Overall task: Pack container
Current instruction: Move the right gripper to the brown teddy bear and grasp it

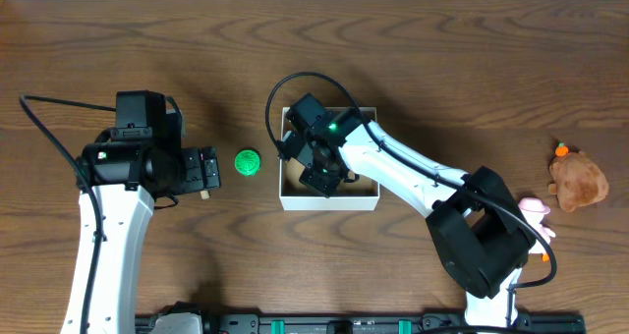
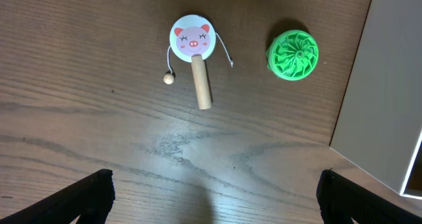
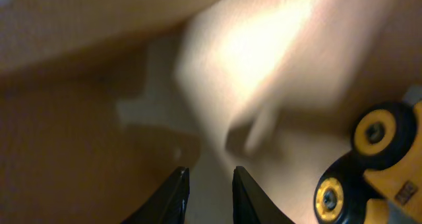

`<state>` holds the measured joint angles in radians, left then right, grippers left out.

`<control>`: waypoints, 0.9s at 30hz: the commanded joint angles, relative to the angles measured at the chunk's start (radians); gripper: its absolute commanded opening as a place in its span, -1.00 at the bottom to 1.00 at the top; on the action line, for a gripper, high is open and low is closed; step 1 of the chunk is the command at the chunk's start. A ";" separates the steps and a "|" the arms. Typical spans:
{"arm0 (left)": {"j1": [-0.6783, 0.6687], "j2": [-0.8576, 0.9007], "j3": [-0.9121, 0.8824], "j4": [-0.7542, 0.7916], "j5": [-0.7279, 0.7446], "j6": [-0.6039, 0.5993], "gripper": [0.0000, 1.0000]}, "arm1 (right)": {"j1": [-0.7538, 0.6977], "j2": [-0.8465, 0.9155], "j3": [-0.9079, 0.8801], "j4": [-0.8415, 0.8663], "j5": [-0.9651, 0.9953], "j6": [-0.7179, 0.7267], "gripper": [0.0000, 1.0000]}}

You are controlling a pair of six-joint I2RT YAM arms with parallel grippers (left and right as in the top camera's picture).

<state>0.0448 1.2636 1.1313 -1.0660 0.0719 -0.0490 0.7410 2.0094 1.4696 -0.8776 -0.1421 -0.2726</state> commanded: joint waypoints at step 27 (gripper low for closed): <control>0.003 0.005 0.015 -0.002 0.000 -0.002 0.96 | -0.657 -0.449 0.251 -0.379 0.198 0.414 0.99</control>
<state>0.0448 1.2633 1.1313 -1.0664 0.0719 -0.0490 0.1909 1.5776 1.7161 -1.2175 0.0391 0.0937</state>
